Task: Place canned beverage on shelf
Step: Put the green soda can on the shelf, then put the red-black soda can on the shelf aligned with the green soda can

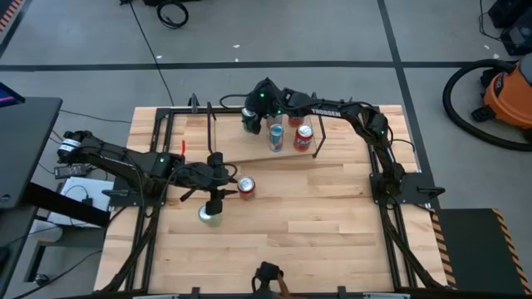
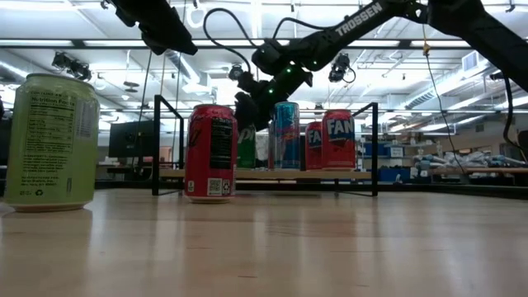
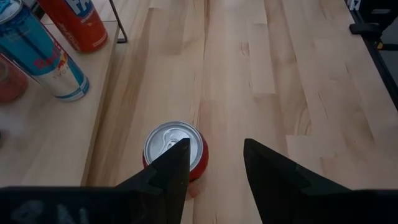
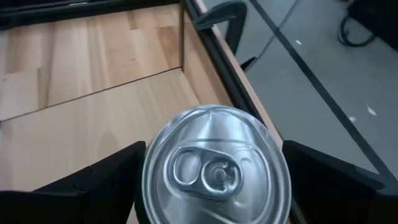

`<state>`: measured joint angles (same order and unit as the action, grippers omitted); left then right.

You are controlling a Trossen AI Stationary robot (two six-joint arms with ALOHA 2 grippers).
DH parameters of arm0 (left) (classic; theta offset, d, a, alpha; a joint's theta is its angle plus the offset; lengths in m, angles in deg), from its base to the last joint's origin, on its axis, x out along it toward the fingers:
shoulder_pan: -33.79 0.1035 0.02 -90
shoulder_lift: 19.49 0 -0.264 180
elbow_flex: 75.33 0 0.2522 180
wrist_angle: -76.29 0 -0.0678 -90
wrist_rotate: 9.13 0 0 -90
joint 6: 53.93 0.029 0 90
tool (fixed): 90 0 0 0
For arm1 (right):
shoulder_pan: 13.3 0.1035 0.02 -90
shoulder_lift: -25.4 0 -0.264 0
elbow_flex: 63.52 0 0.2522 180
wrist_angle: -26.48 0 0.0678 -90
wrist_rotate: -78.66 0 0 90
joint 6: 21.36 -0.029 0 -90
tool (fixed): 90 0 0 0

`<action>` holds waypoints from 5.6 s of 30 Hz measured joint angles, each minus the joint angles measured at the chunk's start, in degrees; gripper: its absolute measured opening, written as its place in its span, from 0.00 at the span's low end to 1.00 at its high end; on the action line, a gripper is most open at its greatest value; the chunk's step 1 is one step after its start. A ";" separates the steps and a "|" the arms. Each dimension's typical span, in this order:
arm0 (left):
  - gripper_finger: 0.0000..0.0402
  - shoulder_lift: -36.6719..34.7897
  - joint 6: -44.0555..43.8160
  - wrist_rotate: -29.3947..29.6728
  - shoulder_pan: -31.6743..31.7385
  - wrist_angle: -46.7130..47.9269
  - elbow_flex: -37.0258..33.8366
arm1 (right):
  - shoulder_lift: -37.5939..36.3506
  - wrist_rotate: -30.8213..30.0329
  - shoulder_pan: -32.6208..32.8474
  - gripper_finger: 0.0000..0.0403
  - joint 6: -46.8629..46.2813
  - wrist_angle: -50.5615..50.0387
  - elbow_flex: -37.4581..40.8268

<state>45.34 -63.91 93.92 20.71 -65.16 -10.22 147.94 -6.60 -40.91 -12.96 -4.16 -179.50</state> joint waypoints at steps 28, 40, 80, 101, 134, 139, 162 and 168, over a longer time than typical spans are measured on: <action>0.40 0.00 -1.09 -0.02 0.00 0.64 0.00 | -6.31 -5.79 2.68 0.96 -3.69 -2.90 0.07; 0.43 0.34 -1.27 -0.03 -0.02 0.68 0.00 | -15.59 -3.54 12.32 0.91 4.28 -6.45 8.16; 0.73 25.18 18.60 -12.64 12.28 15.83 17.51 | -35.80 -14.59 28.81 0.88 -4.43 26.39 55.57; 0.72 25.66 -22.05 -5.92 12.29 16.36 17.51 | -35.56 -14.57 30.67 0.88 -7.40 32.11 59.52; 0.79 25.22 22.69 -16.30 12.22 16.32 22.36 | -35.54 -14.15 31.24 0.88 -7.43 32.23 59.52; 0.79 25.25 34.57 -16.33 12.46 18.06 22.27 | -35.52 -14.15 31.24 0.88 -7.41 32.22 59.52; 0.79 29.40 38.09 -19.35 15.66 23.01 22.31 | -35.47 -13.61 31.24 0.88 -7.87 31.97 59.47; 0.78 29.51 30.02 -19.17 15.50 22.76 22.36 | -35.47 -13.54 31.24 0.88 -8.02 31.71 59.47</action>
<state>74.85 -33.89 74.76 36.20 -42.40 12.14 112.46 -20.14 -9.66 -20.97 27.55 -120.02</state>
